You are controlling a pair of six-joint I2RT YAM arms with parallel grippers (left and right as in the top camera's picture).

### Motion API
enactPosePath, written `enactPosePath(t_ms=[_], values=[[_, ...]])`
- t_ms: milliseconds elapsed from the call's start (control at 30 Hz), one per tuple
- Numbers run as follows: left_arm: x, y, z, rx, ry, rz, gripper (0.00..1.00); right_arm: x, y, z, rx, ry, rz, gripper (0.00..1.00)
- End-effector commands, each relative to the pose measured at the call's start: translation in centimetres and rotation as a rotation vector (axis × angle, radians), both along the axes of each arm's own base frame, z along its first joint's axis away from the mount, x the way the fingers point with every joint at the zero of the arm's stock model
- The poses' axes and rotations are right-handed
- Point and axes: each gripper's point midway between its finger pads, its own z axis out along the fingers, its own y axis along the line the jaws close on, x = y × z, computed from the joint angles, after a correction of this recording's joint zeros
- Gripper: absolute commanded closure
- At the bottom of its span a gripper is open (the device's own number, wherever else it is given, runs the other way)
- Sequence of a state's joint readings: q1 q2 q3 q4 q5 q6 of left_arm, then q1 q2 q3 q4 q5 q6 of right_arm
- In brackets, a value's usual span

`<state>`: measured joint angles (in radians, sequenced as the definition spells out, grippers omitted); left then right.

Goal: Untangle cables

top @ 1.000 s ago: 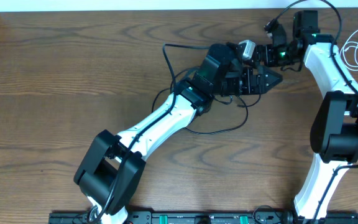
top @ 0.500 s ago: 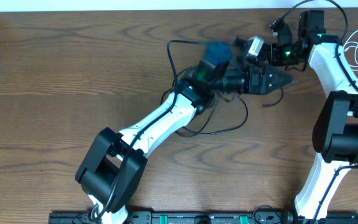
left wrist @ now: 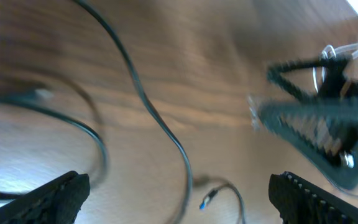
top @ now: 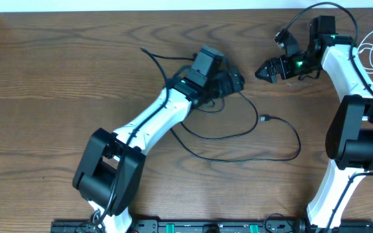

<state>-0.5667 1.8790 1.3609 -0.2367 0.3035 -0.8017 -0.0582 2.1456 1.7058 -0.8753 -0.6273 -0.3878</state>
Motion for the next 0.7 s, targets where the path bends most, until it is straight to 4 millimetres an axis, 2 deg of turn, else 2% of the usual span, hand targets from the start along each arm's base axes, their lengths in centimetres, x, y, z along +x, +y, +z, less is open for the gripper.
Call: enactPosePath(t_ms=[0,133,300,400,467,567,667], values=[[3.5,4.4,4.6,0.03,-0.152,0.076,0.03,-0.4,2.6,1.9,0.003,-0.114,0.16,0.01],[4.9,10.0,8.8,0.036,-0.234,0.153,0.03,-0.8,6.1,1.3,-0.045,-0.148,0.258,0.01],[5.1,16.4,11.4,0.093,-0.277,0.223,0.03,-0.9,10.8,-0.4,-0.118,-0.173,0.328,0.01],[5.0,20.2,11.6,0.119,-0.258,0.29,0.03,-0.8,13.2,-2.0,-0.201,-0.183,0.333,0.01],[5.0,21.9,11.2,0.13,-0.234,0.326,0.03,-0.5,13.7,-2.9,-0.256,-0.193,0.324,0.01],[4.8,23.7,10.7,0.151,-0.212,0.349,0.03,-0.3,14.1,-3.9,-0.316,-0.204,0.327,0.01],[4.7,24.5,10.4,0.176,-0.208,0.341,0.03,-0.2,14.1,-4.9,-0.333,-0.195,0.326,0.01]])
